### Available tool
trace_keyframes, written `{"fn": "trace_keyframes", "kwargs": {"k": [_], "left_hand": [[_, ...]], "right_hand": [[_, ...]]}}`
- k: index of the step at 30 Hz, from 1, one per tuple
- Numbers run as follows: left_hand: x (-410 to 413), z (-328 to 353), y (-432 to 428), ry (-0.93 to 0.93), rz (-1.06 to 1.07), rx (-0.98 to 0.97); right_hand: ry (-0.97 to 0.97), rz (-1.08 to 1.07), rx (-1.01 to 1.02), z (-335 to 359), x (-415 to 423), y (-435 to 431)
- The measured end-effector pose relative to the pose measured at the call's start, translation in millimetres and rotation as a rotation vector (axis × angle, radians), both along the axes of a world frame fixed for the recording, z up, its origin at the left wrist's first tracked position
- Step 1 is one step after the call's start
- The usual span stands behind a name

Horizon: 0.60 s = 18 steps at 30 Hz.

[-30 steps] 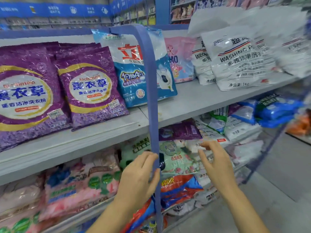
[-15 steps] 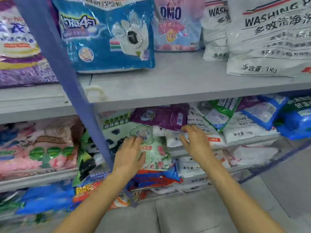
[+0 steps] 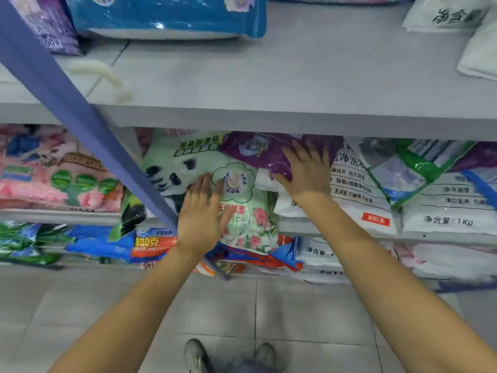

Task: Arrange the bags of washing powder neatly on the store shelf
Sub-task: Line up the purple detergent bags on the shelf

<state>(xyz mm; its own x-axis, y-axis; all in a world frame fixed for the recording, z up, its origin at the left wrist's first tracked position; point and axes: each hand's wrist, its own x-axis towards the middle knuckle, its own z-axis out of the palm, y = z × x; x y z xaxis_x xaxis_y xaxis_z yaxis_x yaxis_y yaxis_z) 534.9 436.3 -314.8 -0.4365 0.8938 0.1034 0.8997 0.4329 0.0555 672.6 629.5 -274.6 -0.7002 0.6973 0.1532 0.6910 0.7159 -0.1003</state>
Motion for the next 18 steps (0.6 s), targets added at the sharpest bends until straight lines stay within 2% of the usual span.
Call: {"fn": "trace_keyframes", "kwargs": {"k": [2,5,13,18], "left_hand": [[0.9,1.2,0.3,0.001,-0.003,0.005],[2.0,3.7,0.3,0.004,-0.006,0.008],[1.1,5.0,-1.3,-0.050,-0.009,-0.068],[6.0,22.9,-1.9,-0.264,0.047,-0.028]], "right_hand": [[0.072,0.016,0.025,-6.2,3.0,1.2],[0.311,0.024,0.039,-6.9,13.0,1.1],[0.624,0.142,-0.388,29.7,67.2,-32.8],[0.876,0.066,-0.770,68.7,89.6,-59.4]]}}
